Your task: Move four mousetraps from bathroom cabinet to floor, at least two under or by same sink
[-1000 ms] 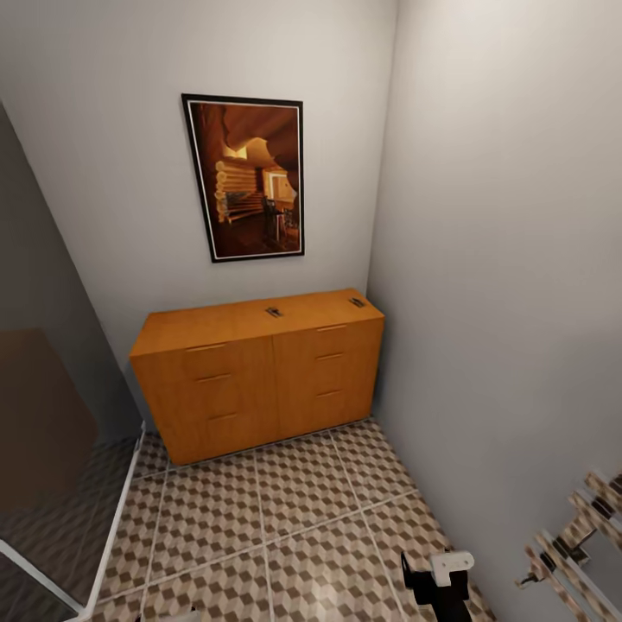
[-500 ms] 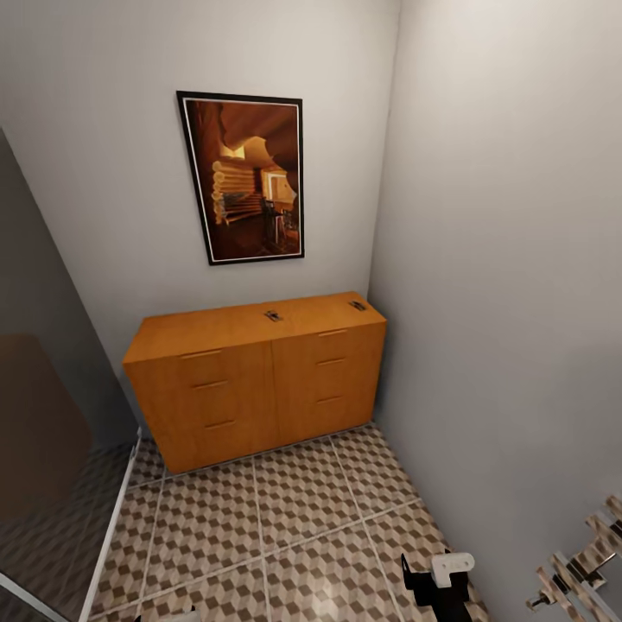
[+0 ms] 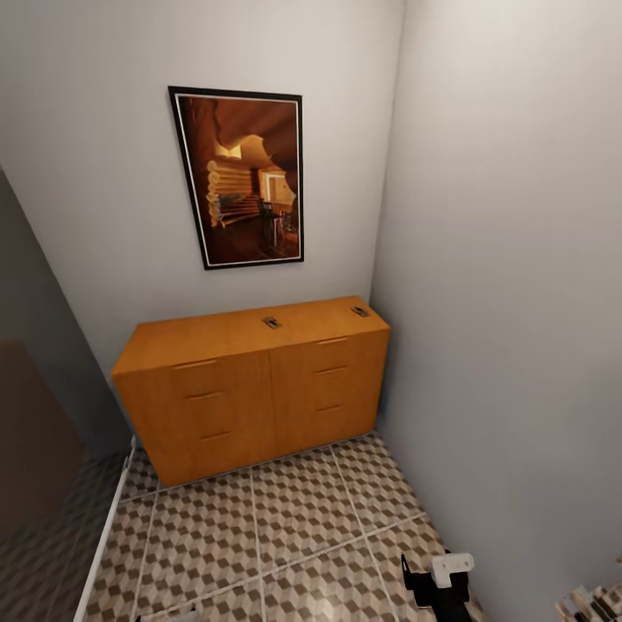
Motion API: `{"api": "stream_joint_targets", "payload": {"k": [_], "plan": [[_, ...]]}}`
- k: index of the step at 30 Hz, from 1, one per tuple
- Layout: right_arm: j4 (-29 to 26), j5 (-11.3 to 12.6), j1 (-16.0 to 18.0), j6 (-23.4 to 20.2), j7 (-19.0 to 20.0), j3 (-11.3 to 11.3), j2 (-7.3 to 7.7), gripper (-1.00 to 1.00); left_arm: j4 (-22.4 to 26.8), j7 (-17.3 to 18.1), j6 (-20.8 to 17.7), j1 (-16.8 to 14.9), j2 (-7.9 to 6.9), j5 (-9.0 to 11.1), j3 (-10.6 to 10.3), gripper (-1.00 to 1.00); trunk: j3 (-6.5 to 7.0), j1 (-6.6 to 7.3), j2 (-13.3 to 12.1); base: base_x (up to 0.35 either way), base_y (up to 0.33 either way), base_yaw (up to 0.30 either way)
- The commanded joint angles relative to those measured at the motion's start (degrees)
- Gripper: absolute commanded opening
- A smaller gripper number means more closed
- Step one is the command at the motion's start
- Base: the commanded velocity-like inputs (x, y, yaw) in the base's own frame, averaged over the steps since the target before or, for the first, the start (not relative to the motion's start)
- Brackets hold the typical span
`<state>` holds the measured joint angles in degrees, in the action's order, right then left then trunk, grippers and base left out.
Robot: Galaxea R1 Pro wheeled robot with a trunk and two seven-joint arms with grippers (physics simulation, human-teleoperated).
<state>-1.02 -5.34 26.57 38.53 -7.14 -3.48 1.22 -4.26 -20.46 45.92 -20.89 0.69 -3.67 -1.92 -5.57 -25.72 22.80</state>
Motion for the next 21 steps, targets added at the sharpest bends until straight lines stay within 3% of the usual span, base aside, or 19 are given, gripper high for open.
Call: {"api": "stream_joint_targets", "payload": {"k": [1, 21], "plan": [[0.05, -0.55, 0.06, 0.06, -0.6, -0.3, 0.01, 1.0, -0.22, -0.55, 0.22, -0.11, 0.02, -0.39, -0.19, 1.0, -0.12, -0.07, 0.12, 0.308, 0.0, 0.0], [0.05, -0.55, 0.06, 0.06, -0.6, -0.3, 0.01, 1.0, -0.22, -0.55, 0.22, -0.11, 0.02, -0.4, -0.19, 1.0, -0.12, -0.07, 0.12, 0.293, 0.0, 0.0]]}}
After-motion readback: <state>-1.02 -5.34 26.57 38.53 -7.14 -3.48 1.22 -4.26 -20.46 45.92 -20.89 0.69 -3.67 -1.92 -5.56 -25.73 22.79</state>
